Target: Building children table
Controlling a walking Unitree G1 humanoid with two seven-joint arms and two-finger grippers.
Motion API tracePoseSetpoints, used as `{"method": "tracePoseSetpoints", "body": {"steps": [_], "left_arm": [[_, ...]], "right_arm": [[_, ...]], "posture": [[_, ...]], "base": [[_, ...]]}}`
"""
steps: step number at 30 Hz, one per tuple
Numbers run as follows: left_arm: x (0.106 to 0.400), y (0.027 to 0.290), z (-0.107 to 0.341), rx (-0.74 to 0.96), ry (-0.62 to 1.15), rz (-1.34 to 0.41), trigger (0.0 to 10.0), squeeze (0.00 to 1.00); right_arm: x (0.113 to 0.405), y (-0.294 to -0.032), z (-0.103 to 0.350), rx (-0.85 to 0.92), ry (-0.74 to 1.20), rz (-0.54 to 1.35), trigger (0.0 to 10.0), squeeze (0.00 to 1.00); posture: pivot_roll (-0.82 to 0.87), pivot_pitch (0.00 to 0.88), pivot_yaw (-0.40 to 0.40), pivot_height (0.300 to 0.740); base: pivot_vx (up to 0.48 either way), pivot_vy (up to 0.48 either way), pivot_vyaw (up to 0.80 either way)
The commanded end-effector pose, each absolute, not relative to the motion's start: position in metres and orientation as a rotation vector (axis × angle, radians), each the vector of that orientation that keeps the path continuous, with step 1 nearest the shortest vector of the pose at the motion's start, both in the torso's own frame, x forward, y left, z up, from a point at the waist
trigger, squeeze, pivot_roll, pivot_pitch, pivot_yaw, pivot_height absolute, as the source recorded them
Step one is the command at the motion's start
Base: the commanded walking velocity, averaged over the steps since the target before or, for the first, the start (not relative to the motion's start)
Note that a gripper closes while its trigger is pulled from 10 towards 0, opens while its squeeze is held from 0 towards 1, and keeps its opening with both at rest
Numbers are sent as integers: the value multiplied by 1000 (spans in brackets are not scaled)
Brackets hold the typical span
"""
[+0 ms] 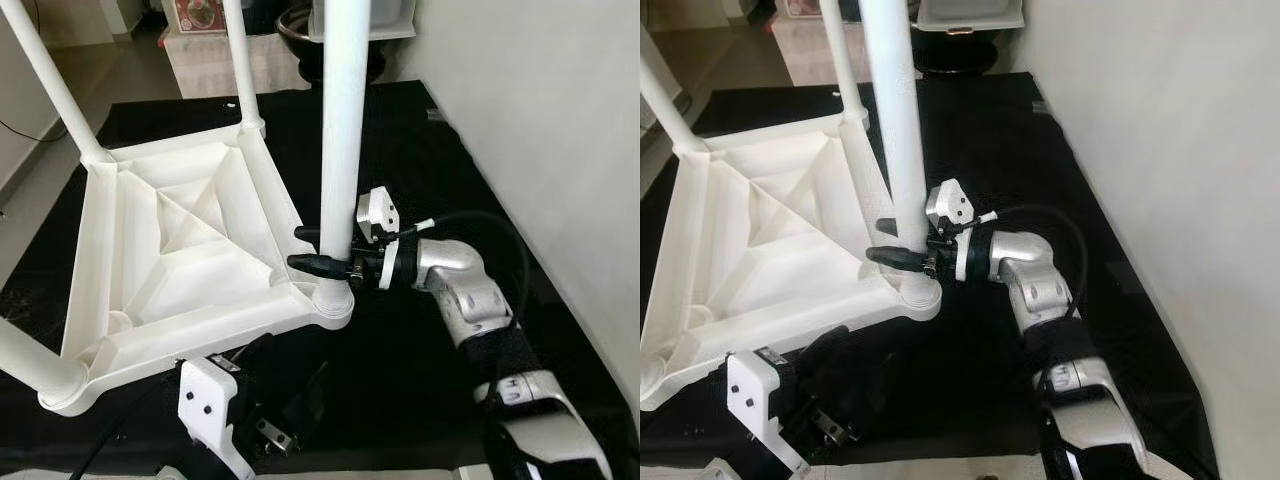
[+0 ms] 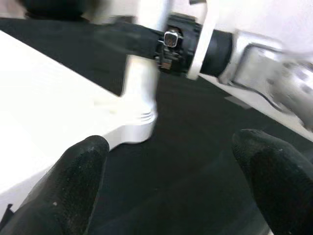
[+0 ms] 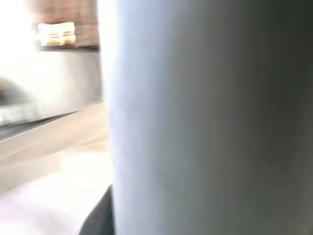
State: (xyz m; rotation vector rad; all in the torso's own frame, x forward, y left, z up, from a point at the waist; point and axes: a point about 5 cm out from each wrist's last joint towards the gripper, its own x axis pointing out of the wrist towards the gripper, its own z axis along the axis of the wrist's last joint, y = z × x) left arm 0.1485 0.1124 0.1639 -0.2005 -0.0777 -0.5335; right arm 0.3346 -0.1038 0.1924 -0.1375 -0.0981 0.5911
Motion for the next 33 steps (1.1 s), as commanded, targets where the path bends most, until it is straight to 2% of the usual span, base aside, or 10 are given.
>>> {"method": "tracePoseSetpoints", "body": {"steps": [1,9,10,11,14,15,24,25,27,33], "left_arm": [[147,115,161,-202,-57,-534,10000,0],[150,117,158,-197,-47,-547,10000,0],[150,118,157,-195,-45,-548,10000,0],[150,118,156,-193,-48,-540,10000,0],[150,118,156,-193,-49,-537,10000,0],[150,118,156,-194,-50,-537,10000,0],[149,114,156,-202,-48,-546,10000,0],[149,114,156,-203,-48,-546,10000,0],[149,113,157,-205,-49,-546,10000,0],[148,111,157,-209,-49,-547,10000,0]], "right_arm": [[333,-136,170,-223,50,333,0,0],[315,-98,164,-134,65,484,0,0],[315,-95,166,-135,74,504,2863,0],[317,-89,171,-145,74,554,10000,0],[313,-82,179,-135,59,579,10000,0],[313,-80,182,-150,46,601,10000,1000],[326,-68,219,-28,-115,1022,10000,1000],[327,-69,224,-77,-138,1133,10000,82],[329,-72,225,-160,-130,1275,10000,0],[337,-74,222,-208,-39,1422,10000,0]], "posture": [[56,157,13,740],[48,133,29,740],[48,132,26,740],[44,129,17,740],[41,127,14,740],[38,126,14,740],[40,117,14,740],[42,115,12,740],[42,116,10,740],[49,121,7,740]], "base": [[0,0,0],[0,0,0],[0,0,0],[0,0,0],[0,0,0],[0,0,0],[0,0,0],[0,0,0],[0,0,0],[0,0,0]]}}
